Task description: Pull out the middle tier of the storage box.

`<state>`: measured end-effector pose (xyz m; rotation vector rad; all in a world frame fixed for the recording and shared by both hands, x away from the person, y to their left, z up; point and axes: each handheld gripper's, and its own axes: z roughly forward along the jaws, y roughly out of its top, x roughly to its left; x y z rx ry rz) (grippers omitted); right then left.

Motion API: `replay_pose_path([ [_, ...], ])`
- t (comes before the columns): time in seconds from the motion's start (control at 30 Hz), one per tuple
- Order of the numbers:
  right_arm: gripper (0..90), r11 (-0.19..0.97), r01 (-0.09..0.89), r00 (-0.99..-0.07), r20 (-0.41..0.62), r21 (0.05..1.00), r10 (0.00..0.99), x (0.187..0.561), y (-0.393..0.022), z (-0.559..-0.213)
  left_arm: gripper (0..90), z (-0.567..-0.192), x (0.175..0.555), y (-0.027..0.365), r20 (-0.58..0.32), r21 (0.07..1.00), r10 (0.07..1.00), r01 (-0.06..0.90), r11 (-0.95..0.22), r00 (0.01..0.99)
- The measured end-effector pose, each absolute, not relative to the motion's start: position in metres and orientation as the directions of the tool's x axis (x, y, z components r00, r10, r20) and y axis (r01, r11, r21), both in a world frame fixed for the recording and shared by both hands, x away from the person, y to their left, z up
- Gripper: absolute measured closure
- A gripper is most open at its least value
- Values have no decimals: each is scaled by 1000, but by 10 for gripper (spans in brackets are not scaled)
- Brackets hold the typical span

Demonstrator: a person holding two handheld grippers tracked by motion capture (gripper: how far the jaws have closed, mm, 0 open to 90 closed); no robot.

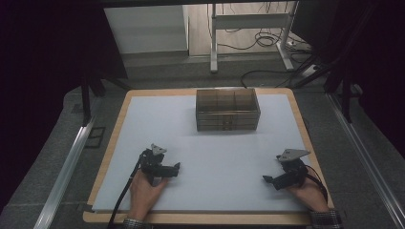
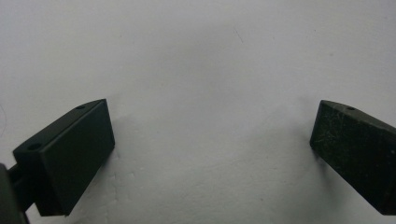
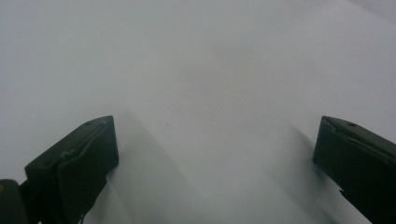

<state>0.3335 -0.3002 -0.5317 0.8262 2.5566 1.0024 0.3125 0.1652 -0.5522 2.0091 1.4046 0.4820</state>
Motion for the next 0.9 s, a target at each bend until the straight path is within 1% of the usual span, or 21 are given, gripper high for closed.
replay_pose_path([
  [0.7, 0, 598, 410, -801, -43, 689, 598, 334, -300, -531, 0, -552, 312, 165, -57, 678, 930, 697, -232, 364],
  [0.9, 12, 595, 413, -798, -41, 689, 601, 333, -300, -531, 0, -552, 312, 165, -56, 678, 930, 697, -232, 364],
])
